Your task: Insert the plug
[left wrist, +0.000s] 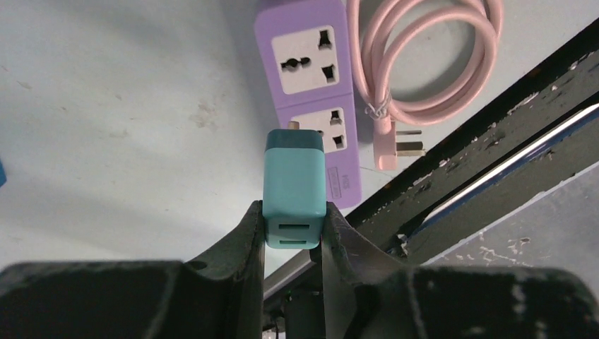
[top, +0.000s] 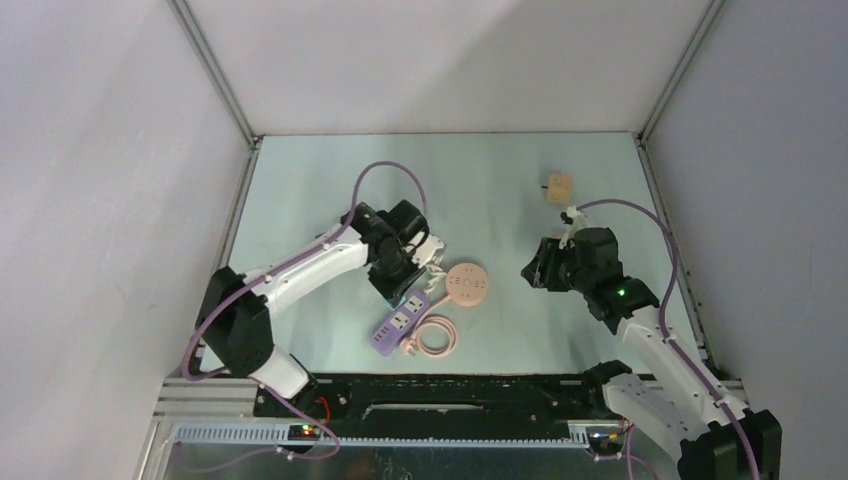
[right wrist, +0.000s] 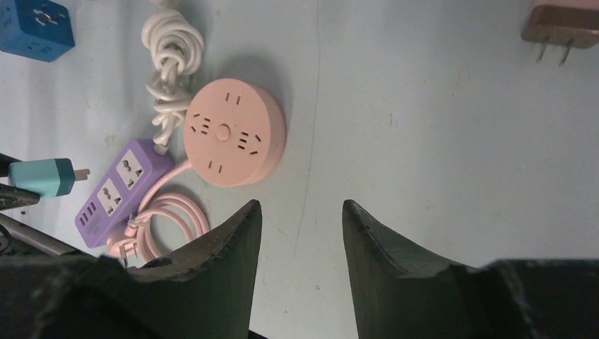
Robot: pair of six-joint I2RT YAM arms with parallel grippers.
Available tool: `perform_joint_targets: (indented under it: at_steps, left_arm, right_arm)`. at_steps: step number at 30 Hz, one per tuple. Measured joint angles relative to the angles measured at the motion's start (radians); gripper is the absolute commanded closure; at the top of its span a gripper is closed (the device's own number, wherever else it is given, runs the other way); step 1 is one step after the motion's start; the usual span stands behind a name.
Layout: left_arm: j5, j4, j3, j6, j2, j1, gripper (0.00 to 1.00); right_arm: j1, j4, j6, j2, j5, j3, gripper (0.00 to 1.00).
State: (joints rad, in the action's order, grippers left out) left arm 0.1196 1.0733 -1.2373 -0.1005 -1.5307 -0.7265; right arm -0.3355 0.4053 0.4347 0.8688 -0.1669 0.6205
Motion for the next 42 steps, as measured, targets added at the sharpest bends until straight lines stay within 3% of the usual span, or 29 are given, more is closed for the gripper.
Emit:
perform_joint_targets:
  at_steps: [13,42]
  left_arm:
    - [-0.021,0.068,0.0,0.051,-0.038,-0.126,1.0]
    - [-0.025,0.04,0.01,0.106,-0.118,-0.132,1.0]
  right_arm:
    - [0.015,0.027,-0.002,0.008,-0.042,-0.037,0.52]
    - [0.015,0.01,0.002,0.038,-0.072,-0.037,0.52]
